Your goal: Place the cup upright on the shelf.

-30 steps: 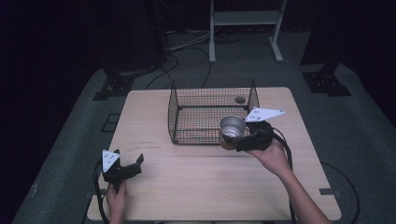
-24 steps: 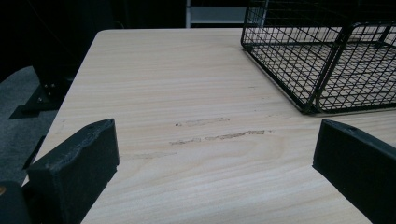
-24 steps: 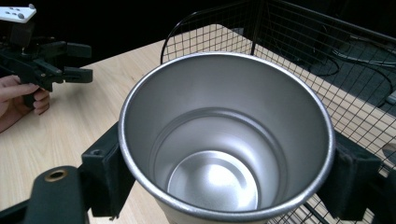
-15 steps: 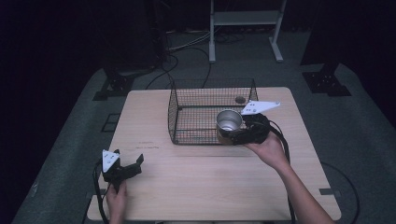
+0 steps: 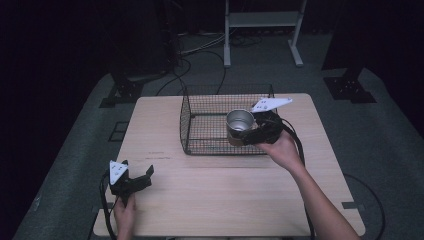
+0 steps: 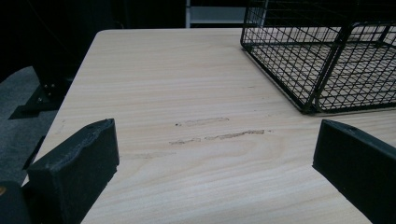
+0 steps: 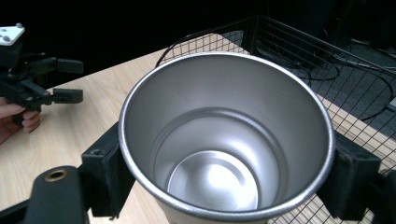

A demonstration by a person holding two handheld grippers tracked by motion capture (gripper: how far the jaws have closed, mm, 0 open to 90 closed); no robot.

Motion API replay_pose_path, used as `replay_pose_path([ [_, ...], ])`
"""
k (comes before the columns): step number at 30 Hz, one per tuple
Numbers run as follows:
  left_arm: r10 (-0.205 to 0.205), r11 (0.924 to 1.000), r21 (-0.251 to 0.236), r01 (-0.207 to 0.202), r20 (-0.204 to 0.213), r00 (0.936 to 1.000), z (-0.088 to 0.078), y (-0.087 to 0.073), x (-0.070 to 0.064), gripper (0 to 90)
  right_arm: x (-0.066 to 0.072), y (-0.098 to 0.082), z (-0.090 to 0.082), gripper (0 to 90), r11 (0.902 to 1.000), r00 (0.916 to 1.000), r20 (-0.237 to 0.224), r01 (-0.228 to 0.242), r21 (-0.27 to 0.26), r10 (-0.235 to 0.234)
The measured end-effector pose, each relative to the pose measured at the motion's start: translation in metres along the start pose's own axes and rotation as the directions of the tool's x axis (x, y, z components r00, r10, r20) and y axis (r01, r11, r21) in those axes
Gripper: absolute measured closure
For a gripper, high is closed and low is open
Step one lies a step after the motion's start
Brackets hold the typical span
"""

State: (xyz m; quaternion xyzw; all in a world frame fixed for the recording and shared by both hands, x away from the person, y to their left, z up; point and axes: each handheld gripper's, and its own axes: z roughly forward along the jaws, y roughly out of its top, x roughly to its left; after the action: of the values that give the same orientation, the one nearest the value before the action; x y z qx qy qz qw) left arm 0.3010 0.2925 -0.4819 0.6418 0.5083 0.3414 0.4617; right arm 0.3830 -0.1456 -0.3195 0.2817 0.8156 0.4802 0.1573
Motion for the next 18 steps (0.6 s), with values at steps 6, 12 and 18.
replay_pose_path([
  [6, 0.000, 1.0000, -0.001, 0.000, 0.000, 1.0000, 0.000, 0.000, 0.000, 0.0, -0.005, 0.007, 0.008, 17.8, 1.0000, 0.9997, 0.022, 0.004, -0.001, -0.004],
  [12, 0.002, 1.0000, -0.002, -0.002, 0.000, 1.0000, 0.000, 0.000, 0.000, 0.0, -0.007, 0.011, 0.014, 17.8, 1.0000, 0.9997, 0.026, 0.003, -0.002, -0.003],
  [18, 0.000, 1.0000, -0.002, 0.000, 0.000, 1.0000, 0.000, 0.000, 0.000, 0.0, -0.014, 0.018, 0.019, 17.8, 1.0000, 0.9994, 0.033, -0.007, -0.004, 0.007],
])
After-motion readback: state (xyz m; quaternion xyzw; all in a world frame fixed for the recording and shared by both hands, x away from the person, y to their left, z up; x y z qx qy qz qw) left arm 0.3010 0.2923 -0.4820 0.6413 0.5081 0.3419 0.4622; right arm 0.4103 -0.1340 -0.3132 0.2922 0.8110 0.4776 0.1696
